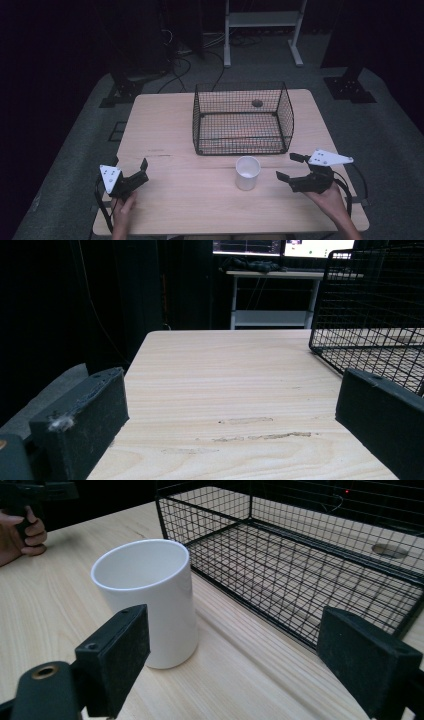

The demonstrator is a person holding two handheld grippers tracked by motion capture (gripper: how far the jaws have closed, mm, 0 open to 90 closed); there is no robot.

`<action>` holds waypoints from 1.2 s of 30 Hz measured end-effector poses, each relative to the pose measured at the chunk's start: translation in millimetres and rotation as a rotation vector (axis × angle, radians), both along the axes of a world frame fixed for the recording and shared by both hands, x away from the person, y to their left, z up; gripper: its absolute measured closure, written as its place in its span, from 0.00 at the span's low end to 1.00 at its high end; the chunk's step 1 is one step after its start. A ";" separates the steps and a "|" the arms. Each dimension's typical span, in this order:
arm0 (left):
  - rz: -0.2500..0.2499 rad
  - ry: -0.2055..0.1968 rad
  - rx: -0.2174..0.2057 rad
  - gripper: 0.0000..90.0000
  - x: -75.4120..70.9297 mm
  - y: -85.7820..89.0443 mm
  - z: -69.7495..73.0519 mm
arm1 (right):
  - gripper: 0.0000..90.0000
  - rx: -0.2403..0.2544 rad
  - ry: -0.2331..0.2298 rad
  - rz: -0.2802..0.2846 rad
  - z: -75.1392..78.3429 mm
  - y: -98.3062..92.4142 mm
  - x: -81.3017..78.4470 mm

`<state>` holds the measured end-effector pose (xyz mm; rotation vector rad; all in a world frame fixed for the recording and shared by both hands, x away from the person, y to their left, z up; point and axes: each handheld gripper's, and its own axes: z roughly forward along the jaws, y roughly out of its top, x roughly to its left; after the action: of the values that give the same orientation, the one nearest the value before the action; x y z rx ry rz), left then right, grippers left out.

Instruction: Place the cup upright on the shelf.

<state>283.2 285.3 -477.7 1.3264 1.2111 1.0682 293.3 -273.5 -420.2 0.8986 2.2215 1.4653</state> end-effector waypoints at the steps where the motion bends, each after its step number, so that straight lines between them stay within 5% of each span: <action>1: 0.000 0.000 0.000 0.00 0.0 0.0 0.0 | 0.14 -0.001 0.001 0.007 1.0 1.4 -0.1; 18: 0.000 0.001 -0.002 0.00 -0.1 0.2 0.0 | 0.10 0.000 -0.020 0.108 16.1 28.5 -4.7; 36: -0.001 0.001 -0.004 0.00 -0.1 0.6 0.0 | 0.03 -0.033 0.028 0.182 7.7 54.5 -3.9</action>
<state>283.2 285.9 -477.7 1.3243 1.2126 1.0644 289.4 -219.0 -412.5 0.7262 2.3952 1.4967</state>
